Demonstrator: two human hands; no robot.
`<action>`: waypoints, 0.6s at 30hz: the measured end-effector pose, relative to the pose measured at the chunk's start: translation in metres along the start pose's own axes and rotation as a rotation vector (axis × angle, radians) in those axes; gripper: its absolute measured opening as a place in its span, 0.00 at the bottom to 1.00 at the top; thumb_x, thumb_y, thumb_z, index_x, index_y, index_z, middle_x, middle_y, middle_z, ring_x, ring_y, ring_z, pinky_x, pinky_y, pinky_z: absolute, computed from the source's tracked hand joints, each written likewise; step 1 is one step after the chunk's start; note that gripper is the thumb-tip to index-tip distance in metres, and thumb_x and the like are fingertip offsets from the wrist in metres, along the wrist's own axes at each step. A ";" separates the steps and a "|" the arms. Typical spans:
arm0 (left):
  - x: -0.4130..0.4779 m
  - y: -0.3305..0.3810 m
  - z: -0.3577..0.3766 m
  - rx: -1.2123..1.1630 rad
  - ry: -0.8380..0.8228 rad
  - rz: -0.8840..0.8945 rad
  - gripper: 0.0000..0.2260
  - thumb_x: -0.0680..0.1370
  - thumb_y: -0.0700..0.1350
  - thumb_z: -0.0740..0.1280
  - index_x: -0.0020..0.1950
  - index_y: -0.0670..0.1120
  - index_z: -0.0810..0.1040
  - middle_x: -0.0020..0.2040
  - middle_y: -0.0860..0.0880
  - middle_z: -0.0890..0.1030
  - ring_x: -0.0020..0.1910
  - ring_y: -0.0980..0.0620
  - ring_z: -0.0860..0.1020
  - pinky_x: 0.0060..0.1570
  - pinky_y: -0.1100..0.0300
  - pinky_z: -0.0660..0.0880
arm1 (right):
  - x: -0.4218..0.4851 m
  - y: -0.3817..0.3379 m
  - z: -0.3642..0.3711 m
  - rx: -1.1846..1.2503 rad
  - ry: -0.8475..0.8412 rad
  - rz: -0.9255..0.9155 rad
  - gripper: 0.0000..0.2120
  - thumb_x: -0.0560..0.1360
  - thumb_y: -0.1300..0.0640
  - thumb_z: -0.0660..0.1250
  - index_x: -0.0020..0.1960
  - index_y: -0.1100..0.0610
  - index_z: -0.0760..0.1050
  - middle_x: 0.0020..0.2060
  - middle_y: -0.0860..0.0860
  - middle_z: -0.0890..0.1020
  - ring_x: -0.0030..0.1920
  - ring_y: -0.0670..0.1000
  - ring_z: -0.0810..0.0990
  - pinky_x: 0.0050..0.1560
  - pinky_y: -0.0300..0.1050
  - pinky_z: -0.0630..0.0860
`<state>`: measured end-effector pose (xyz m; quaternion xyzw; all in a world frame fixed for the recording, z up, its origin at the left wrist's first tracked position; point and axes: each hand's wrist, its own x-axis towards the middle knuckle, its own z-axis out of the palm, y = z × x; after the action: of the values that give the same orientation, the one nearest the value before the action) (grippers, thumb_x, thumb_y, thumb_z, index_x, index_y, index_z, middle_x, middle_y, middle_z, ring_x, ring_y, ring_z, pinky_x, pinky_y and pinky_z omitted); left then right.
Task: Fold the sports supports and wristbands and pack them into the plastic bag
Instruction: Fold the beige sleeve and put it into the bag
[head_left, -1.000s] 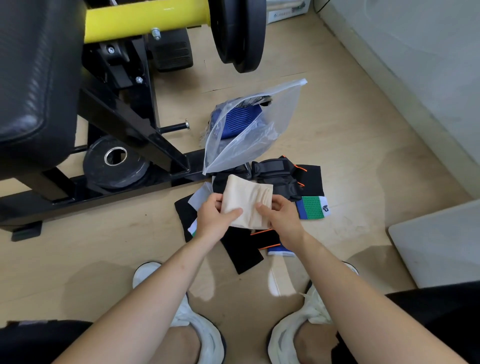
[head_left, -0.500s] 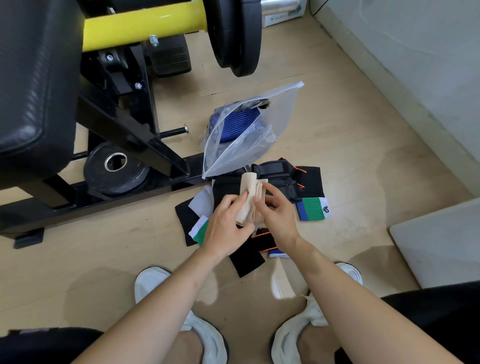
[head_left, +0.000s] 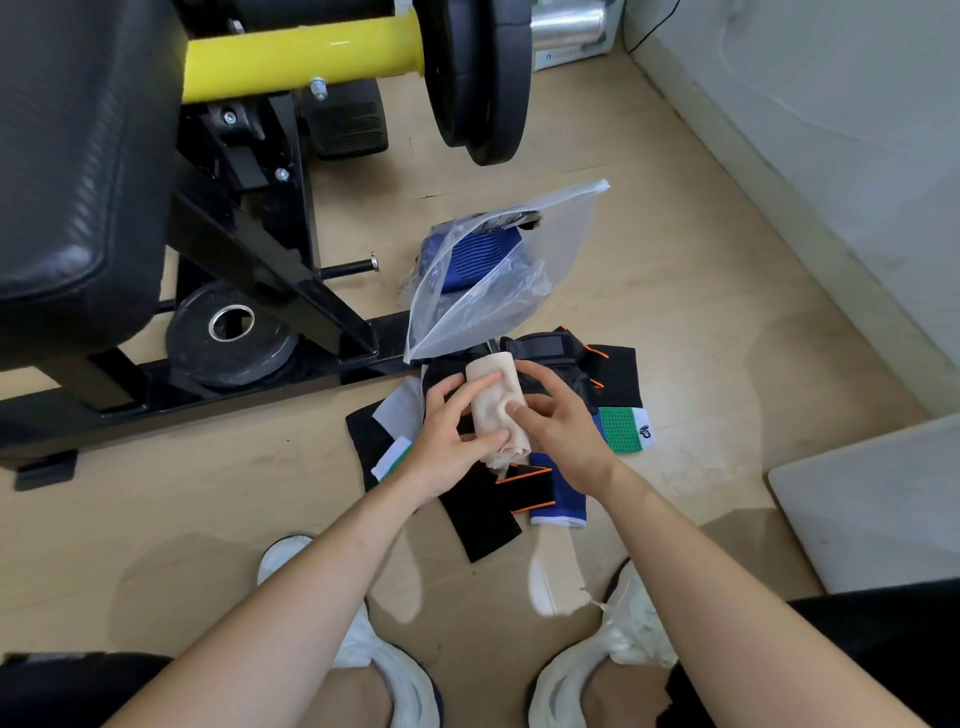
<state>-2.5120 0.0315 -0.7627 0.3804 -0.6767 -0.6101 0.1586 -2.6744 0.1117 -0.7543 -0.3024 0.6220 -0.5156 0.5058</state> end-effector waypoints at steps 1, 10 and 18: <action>0.001 0.002 0.000 -0.055 -0.037 -0.021 0.29 0.74 0.47 0.75 0.69 0.70 0.71 0.73 0.54 0.63 0.71 0.56 0.70 0.66 0.52 0.76 | -0.001 -0.004 0.001 -0.017 -0.034 0.007 0.27 0.77 0.59 0.67 0.72 0.39 0.68 0.51 0.61 0.84 0.53 0.62 0.84 0.57 0.67 0.78; 0.002 0.034 -0.009 -0.145 -0.069 -0.078 0.27 0.71 0.43 0.79 0.66 0.61 0.77 0.63 0.55 0.80 0.58 0.52 0.81 0.58 0.53 0.81 | -0.003 -0.057 -0.022 -0.113 -0.356 0.167 0.29 0.76 0.64 0.70 0.72 0.44 0.70 0.56 0.60 0.84 0.53 0.57 0.83 0.56 0.57 0.80; 0.018 0.074 -0.036 0.447 0.530 0.383 0.11 0.74 0.44 0.73 0.55 0.51 0.82 0.51 0.56 0.80 0.40 0.59 0.77 0.47 0.63 0.75 | 0.024 -0.101 -0.040 -0.092 -0.195 0.055 0.21 0.76 0.67 0.69 0.66 0.53 0.76 0.42 0.54 0.83 0.41 0.51 0.82 0.42 0.43 0.80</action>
<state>-2.5233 -0.0090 -0.6902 0.4166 -0.7872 -0.2877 0.3522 -2.7338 0.0742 -0.6680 -0.3570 0.6008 -0.4406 0.5635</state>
